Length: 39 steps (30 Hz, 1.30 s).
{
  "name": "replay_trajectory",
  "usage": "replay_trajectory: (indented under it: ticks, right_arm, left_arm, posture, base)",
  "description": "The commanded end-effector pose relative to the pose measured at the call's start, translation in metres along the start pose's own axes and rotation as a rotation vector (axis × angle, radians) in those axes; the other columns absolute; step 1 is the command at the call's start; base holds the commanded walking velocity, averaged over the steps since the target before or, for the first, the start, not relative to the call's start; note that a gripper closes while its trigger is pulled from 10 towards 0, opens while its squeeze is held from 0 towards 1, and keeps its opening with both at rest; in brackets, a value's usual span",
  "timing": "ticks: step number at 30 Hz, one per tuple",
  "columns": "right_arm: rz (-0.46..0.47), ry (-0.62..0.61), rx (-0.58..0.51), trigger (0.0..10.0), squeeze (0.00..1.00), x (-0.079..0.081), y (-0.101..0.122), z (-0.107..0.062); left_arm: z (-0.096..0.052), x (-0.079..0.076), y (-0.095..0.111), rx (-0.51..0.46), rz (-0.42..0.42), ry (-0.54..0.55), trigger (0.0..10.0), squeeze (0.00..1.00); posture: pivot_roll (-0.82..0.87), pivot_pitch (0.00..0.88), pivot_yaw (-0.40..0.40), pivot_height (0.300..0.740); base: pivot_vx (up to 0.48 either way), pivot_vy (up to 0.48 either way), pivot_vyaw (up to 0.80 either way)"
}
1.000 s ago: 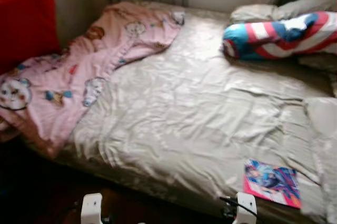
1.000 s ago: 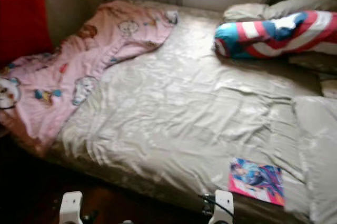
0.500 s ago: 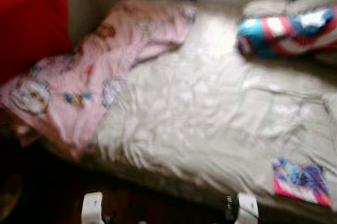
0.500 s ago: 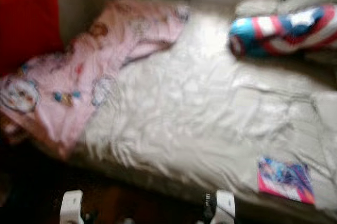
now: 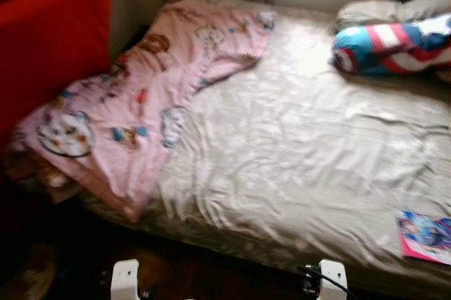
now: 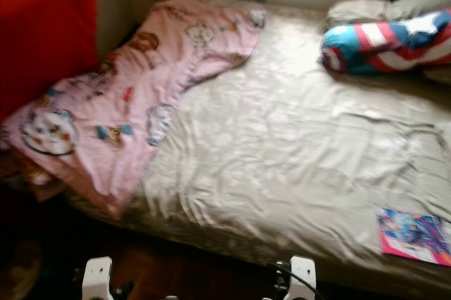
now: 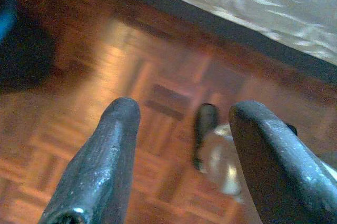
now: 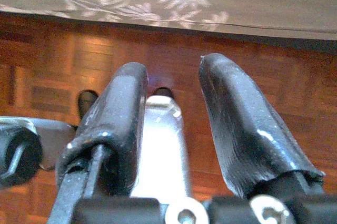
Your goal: Clean up the room
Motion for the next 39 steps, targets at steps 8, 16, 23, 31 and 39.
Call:
replay_trajectory:
  ticks: [8, 16, 23, 31, 39]
  right_arm:
    - [0.002, -0.035, 0.045, 10.0, 0.0, -0.0108, -0.0144, -0.0043]
    - [-0.004, -0.031, 0.049, 10.0, 0.0, -0.0105, -0.0159, -0.0047]
    - [-0.01, -0.029, 0.05, 10.0, 0.0, -0.011, -0.0166, -0.005]
    - [-0.042, -0.024, 0.043, 10.0, 0.0, -0.0122, -0.0152, -0.0049]
    - [-0.046, -0.027, 0.04, 10.0, 0.0, -0.0128, -0.0141, -0.0046]
  left_arm:
    - [-0.0026, -0.0027, -0.0152, 0.047, 0.006, -0.005, 10.0, 0.0]
    - [-0.003, -0.0026, -0.0162, 0.048, 0.012, -0.008, 10.0, 0.0]
    - [-0.0032, -0.003, -0.0171, 0.047, 0.014, -0.008, 10.0, 0.0]
    - [-0.0032, -0.0036, -0.0169, 0.041, 0.015, -0.005, 10.0, 0.0]
    - [-0.003, -0.0041, -0.0162, 0.038, 0.011, -0.006, 10.0, 0.0]
  posture:
    - [0.05, 0.163, -0.015, 0.736]
    - [0.05, 0.143, -0.019, 0.736]
    - [0.05, 0.132, -0.021, 0.736]
    - [0.06, 0.141, -0.026, 0.736]
    - [0.06, 0.156, -0.027, 0.736]
  base:
    - [0.0, 0.399, 0.0]
    - [0.0, 0.402, 0.0]
    - [0.0, 0.324, 0.0]
    - [0.0, 0.0, 0.0]
    - [0.0, 0.0, 0.7]
Point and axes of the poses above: a point about 5 cm out from each wrist's last joint towards the gripper, its own z axis pointing out of the wrist towards the gripper, its own y axis along the axis of the wrist's last joint, x = y × z, the point moved 2 cm from there along z, pointing out of the wrist towards the gripper, and after that the axes turned 12 degrees about -z, right-handed, at the moved point
